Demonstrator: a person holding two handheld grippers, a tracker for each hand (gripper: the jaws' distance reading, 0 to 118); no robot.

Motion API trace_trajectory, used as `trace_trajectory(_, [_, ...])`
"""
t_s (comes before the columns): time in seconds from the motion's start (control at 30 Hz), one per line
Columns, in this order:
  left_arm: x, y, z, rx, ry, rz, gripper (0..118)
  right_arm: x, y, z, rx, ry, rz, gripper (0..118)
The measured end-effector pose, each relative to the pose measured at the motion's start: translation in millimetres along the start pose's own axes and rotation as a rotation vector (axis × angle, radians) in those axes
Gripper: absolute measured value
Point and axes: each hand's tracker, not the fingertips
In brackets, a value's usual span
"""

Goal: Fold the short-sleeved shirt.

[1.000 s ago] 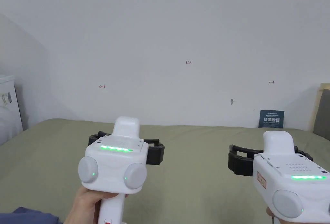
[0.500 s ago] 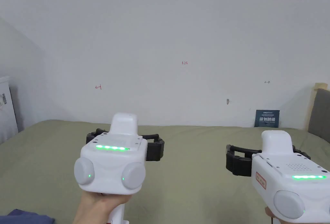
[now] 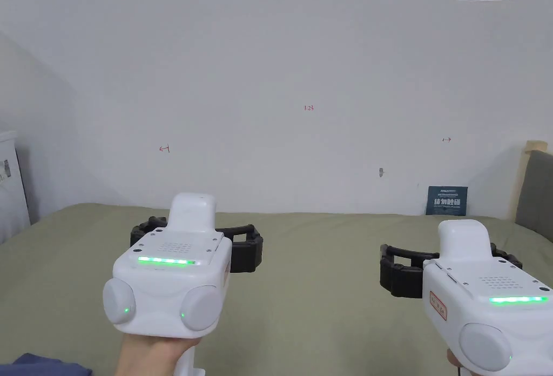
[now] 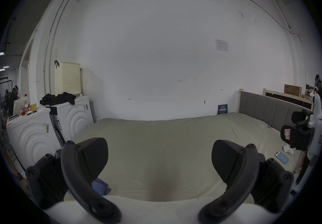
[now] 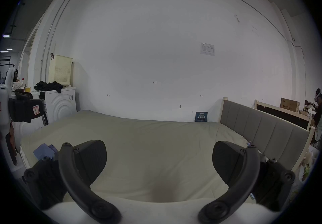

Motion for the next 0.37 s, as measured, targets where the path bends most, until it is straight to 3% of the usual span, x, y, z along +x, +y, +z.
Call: trace_trajectory(0.37, [0.2, -0.7, -1.7, -0.014, 0.012, 0.010, 118, 0.4, 1.6, -2.2, 0.001, 0.001, 0.006, 118])
